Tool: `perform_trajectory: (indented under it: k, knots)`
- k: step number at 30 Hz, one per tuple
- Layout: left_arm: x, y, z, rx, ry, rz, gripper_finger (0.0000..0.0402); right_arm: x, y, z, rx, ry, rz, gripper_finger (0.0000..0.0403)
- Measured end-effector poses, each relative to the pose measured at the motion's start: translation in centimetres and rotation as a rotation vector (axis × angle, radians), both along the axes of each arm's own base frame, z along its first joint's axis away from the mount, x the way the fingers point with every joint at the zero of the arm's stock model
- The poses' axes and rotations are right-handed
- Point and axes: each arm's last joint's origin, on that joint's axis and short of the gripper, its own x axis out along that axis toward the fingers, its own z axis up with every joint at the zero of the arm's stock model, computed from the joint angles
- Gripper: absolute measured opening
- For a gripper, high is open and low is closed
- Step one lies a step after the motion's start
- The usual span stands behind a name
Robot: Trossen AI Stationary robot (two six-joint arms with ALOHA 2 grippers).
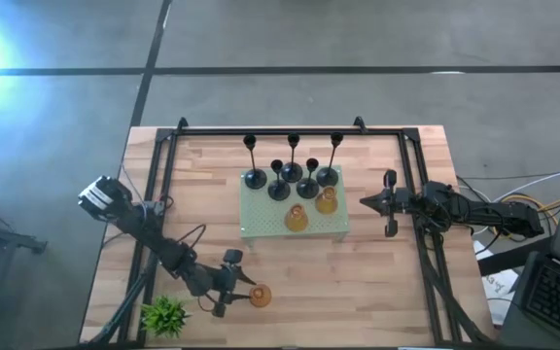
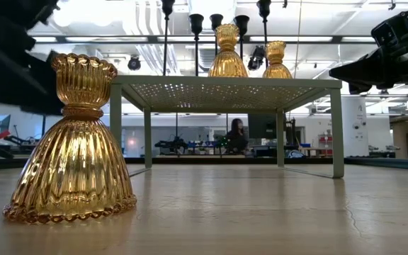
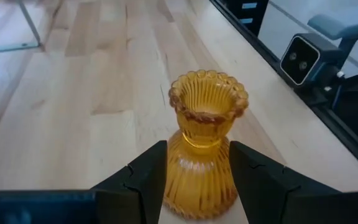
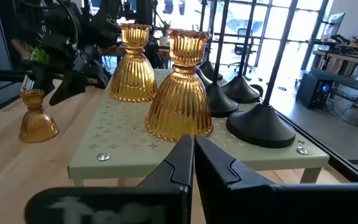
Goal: Pick & Place candle stick holders
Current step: Put the yellow glass candle holder on the shelf
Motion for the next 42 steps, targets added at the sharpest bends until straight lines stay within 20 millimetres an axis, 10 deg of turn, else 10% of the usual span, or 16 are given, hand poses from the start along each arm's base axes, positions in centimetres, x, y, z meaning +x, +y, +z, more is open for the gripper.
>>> perform_trajectory:
  k: [42]
  knots:
    - [4.5,1.2,-1.7,-0.093,-0.112,-0.23,0.0225,0.0,0.0,0.0,0.0,0.0,0.0,0.0009]
